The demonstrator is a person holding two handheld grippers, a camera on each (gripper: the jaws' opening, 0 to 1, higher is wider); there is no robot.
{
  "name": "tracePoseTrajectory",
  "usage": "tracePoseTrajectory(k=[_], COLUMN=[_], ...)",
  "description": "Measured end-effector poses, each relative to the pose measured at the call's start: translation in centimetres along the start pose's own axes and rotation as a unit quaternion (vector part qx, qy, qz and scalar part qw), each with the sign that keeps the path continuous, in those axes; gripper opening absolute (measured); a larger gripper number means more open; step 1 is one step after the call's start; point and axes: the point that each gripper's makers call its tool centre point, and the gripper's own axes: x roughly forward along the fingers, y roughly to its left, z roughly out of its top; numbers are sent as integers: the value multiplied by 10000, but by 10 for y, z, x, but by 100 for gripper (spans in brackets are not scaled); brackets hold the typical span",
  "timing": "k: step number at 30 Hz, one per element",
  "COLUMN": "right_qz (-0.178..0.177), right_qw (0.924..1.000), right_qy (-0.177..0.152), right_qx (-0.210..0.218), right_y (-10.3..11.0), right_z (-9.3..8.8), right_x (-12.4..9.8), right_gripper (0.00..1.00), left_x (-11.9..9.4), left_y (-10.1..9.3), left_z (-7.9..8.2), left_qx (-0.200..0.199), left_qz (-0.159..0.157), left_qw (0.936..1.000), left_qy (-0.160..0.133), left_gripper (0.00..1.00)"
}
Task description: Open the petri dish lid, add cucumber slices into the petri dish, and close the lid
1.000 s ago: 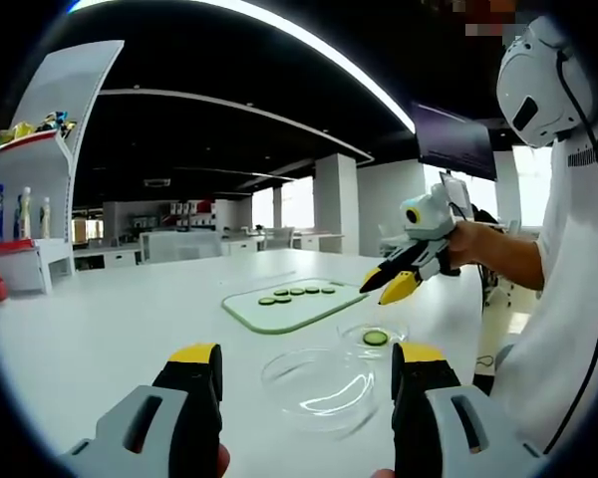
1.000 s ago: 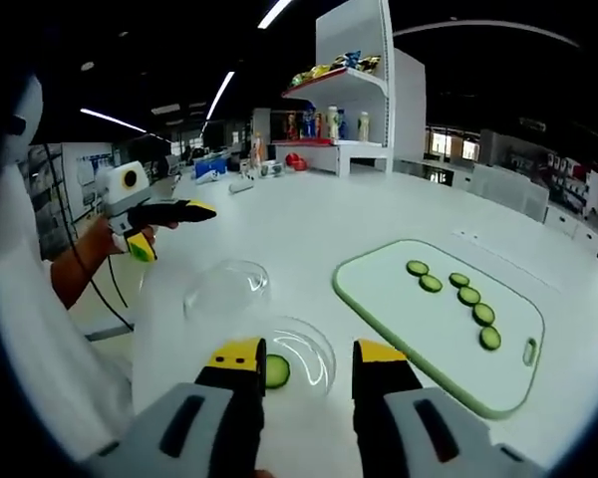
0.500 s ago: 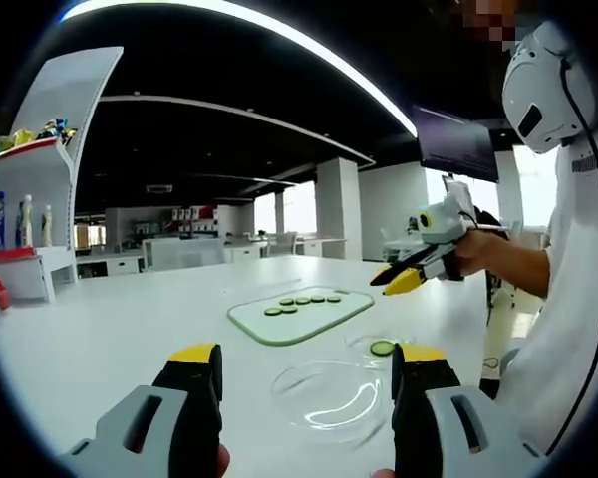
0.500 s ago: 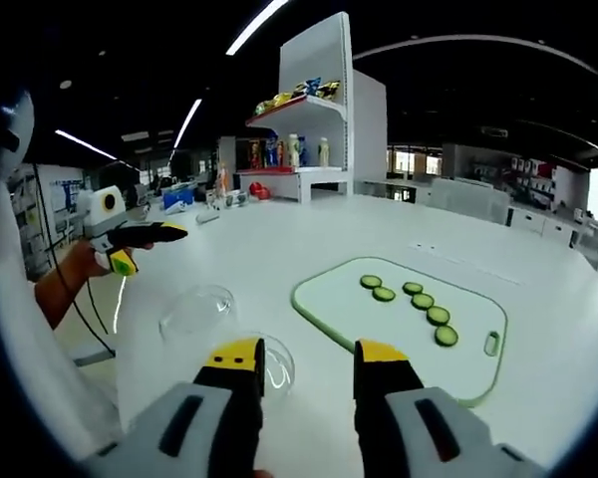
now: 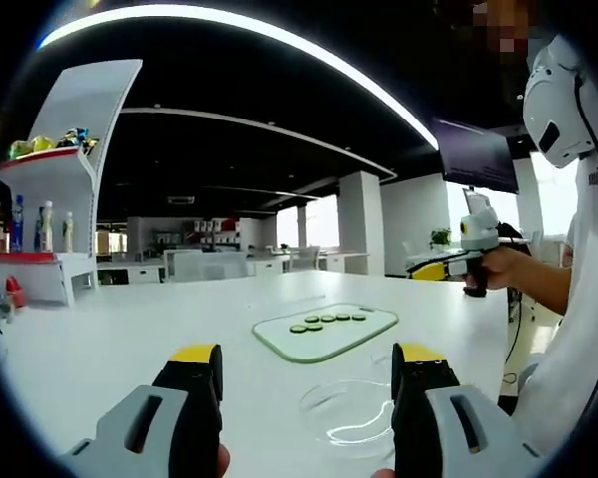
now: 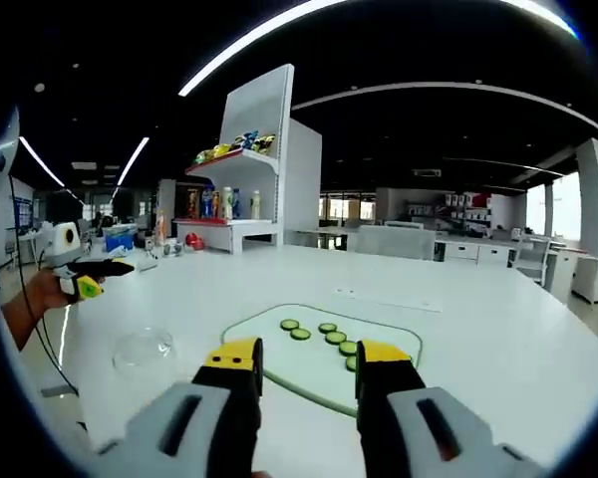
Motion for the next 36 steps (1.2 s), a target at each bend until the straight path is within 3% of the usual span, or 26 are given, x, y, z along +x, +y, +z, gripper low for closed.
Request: tracePoseTrajectory(k=[6,13,17,25,36], right_qz=[-446,-973,-1252,-1678,-1984], right_qw=[9989,9949,9912,9828,9771], right_qy=[-80,-189,-330,-524,-481], right_qx=[69,190,288,564,600], right_y=[-22,-46,-58,-82,-103], right_z=[-2,-2,2,-2,-20], right_x=[-11,-29,-39,-72,-111], right_gripper=[37,38,39,41,43], left_x=[-2,-9,-13,-20,-30], left_y=[11,32,39,44,46], left_z=[3,12,14,15,14], left_qx=[-10,147,73,70,92], left_qz=[242,836,1024,1229,1375], left_qw=[9997,9961,9941,9918,9899], left_qy=[-89,-252,-338,-345,-326], left_gripper=[69,69,69,69,69])
